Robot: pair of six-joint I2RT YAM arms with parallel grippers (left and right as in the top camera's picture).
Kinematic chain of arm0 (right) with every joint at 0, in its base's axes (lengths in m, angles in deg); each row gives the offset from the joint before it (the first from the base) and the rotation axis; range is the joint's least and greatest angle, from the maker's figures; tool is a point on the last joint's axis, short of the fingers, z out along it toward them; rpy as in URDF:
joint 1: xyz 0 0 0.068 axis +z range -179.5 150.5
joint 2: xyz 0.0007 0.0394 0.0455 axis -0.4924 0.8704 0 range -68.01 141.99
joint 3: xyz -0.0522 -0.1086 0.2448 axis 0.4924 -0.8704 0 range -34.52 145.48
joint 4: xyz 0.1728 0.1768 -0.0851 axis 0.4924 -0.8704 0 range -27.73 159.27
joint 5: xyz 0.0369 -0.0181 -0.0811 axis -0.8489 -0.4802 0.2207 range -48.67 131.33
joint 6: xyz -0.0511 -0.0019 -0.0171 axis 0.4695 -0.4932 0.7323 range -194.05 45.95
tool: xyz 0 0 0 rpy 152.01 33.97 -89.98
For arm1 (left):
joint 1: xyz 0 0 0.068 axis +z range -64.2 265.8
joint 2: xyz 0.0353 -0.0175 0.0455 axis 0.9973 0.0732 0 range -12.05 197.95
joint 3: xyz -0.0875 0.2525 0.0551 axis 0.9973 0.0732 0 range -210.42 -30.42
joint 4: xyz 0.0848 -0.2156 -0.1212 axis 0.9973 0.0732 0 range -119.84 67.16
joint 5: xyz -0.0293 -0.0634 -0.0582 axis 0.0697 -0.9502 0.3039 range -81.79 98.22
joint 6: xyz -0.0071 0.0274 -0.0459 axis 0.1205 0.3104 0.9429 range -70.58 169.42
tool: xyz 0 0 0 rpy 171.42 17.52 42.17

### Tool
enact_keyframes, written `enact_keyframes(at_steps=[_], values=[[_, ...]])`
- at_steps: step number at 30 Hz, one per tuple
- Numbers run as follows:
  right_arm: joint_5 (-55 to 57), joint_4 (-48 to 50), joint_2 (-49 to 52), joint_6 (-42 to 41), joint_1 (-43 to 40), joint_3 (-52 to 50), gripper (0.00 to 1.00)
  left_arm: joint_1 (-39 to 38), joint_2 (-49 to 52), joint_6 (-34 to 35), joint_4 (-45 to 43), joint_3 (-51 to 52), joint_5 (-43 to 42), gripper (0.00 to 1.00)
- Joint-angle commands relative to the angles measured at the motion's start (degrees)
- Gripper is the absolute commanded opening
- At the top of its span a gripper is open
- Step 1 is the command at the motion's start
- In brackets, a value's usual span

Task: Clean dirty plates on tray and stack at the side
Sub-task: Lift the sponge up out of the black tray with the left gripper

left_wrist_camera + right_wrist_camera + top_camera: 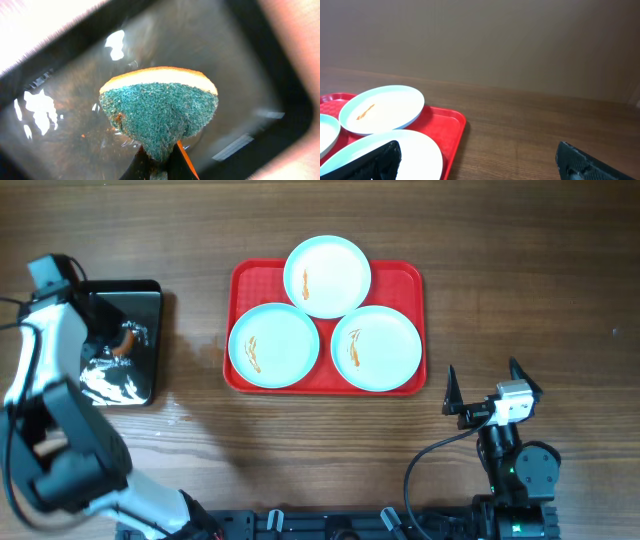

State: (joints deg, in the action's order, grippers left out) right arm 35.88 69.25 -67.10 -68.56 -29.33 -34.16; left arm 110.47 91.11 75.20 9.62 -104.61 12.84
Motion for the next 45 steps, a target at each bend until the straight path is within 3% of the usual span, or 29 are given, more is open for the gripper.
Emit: enact_keyframes(at_steps=[1,6,11,15,21,25,29,32,41,45], values=[[0.7,0.2,-0.1,0.5,-0.3,-0.1,1.0,0.2,-9.4,-1.6,-1.4,-0.7,-7.3,0.04],[0.7,0.2,-0.1,0.5,-0.3,-0.1,1.0,0.2,-13.9,-2.7,-3.2,-0.7,-13.8,0.04],[0.7,0.2,-0.1,0.5,-0.3,-0.1,1.0,0.2,-9.5,-7.3,-5.5,4.7,-7.4,0.04],[0.7,0.2,-0.1,0.5,-0.3,-0.1,1.0,0.3,-5.9,-9.3,-6.8,7.3,-7.3,0.04],[0.7,0.2,-0.1,0.5,-0.3,-0.1,1.0,0.2,-16.9,-9.0,-9.4,4.0,-16.5,0.04],[0.7,0.2,-0.1,0.5,-0.3,-0.1,1.0,0.2,-21.5,-9.7,-10.5,4.2,-9.3,0.04],[0.7,0.2,-0.1,0.5,-0.3,-0.1,1.0,0.3,-14.6,-14.7,-11.3,10.1,-3.2,0.04],[0.7,0.2,-0.1,0.5,-0.3,-0.1,1.0,0.3,-8.1,-16.4,-11.5,10.9,-2.8,0.04],[0.7,0.2,-0.1,0.5,-0.3,-0.1,1.0,0.3,-21.8,-16.4,-18.2,5.9,-5.5,0.04],[0.7,0.2,-0.1,0.5,-0.3,-0.1,1.0,0.3,-20.2,-16.4,-19.1,6.3,-10.2,0.04]])
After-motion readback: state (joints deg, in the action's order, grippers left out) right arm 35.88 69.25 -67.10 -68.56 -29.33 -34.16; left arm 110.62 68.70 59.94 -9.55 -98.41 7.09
